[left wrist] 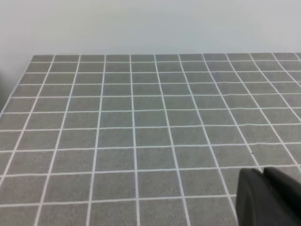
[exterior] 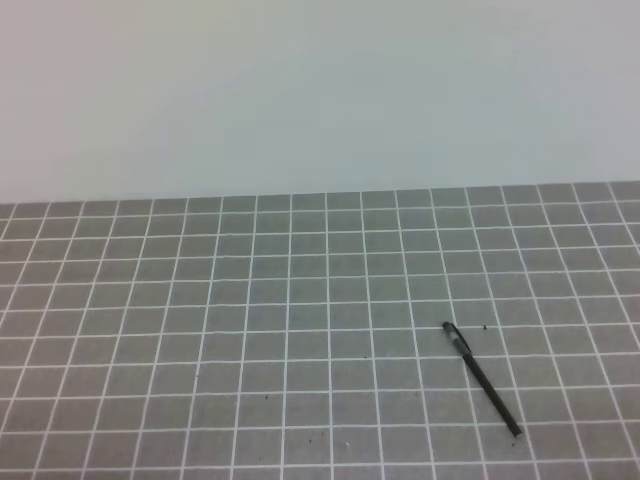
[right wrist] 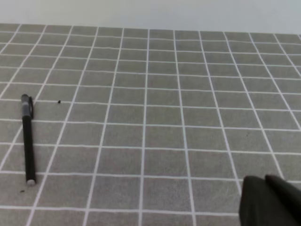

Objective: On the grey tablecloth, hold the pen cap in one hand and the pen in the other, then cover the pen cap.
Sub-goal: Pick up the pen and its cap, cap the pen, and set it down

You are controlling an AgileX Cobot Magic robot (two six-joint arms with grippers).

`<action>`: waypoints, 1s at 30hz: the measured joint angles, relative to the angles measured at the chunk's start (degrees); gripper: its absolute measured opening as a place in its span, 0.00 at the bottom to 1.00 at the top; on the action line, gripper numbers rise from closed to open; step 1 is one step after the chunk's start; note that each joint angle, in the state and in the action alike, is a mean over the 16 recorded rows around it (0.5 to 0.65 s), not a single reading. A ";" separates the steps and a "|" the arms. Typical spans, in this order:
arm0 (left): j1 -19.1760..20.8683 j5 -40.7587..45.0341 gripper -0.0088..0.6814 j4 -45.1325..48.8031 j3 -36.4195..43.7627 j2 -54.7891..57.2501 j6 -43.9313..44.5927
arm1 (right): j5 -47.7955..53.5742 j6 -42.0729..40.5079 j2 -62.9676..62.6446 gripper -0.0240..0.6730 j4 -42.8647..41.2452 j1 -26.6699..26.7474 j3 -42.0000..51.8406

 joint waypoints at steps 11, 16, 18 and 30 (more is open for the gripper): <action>-0.01 0.00 0.01 0.00 0.00 0.00 0.00 | 0.00 0.27 0.00 0.03 -0.25 0.01 0.00; -0.01 0.00 0.01 0.00 0.00 0.00 0.00 | 0.00 0.27 0.00 0.03 -0.25 0.01 0.00; -0.01 0.00 0.01 0.00 0.00 0.00 0.00 | 0.00 0.27 0.00 0.03 -0.25 0.01 0.00; -0.01 0.00 0.01 0.00 0.00 0.00 0.00 | 0.00 0.29 0.00 0.03 -0.25 0.01 0.00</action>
